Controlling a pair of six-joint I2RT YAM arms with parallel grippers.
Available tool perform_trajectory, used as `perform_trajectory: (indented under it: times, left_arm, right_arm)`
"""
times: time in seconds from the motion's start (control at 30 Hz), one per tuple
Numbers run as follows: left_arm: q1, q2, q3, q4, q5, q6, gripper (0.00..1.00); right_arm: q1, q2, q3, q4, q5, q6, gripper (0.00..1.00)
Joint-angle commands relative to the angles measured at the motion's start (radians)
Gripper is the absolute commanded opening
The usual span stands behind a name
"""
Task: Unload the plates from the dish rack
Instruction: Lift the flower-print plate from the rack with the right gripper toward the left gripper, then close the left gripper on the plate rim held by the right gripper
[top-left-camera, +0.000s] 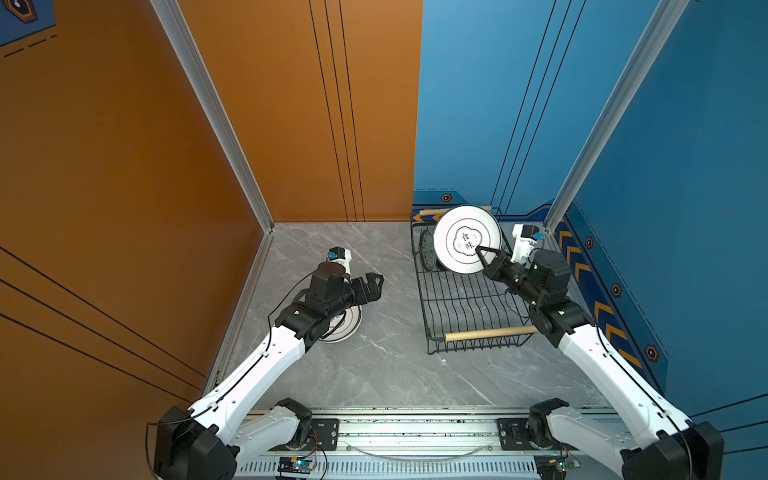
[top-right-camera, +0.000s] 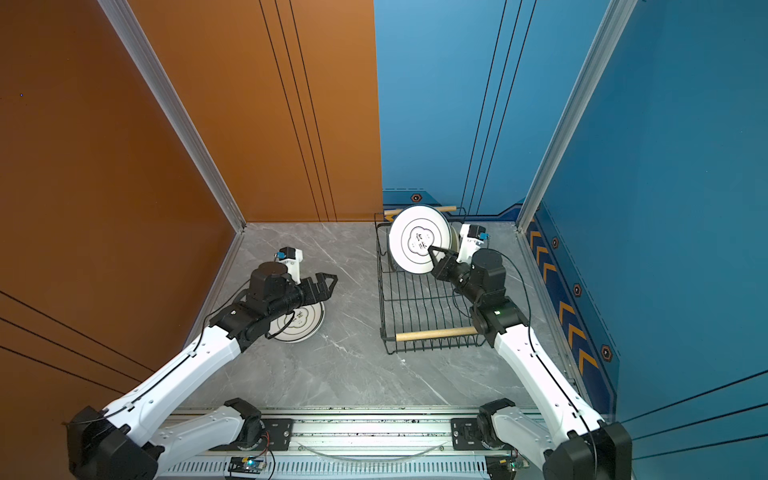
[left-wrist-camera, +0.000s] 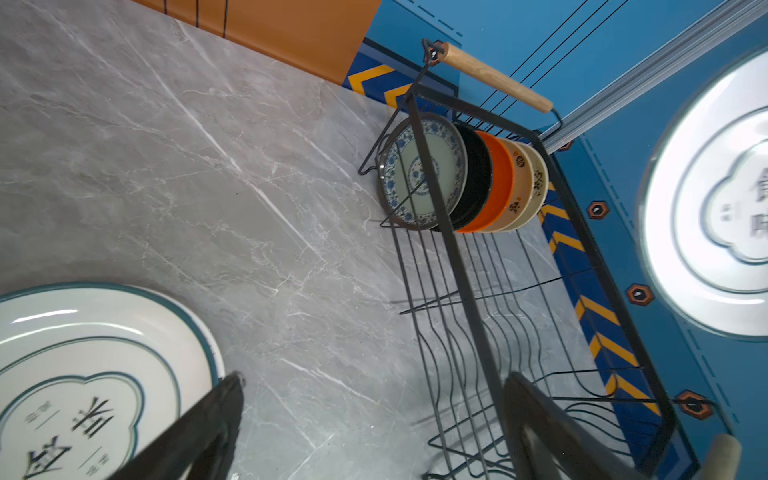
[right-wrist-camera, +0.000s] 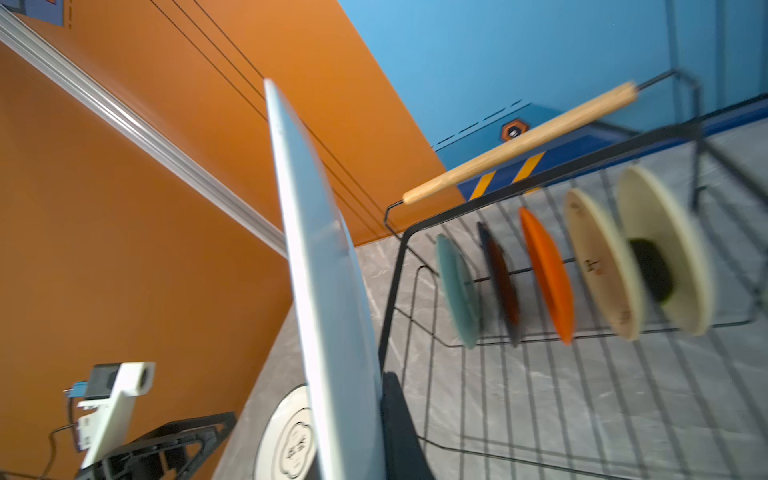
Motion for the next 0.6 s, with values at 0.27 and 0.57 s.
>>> perform_trajectory:
  times: [0.27, 0.57]
  left_arm:
    - [-0.007, 0.024, -0.036, 0.185, 0.155, -0.050, 0.99]
    - [0.013, 0.026, -0.067, 0.245, 0.197, -0.080, 0.97]
  right_arm:
    - [0.154, 0.196, 0.138, 0.058, -0.173, 0.184, 0.08]
    - [0.205, 0.310, 0.174, 0.118, -0.271, 0.255, 0.08]
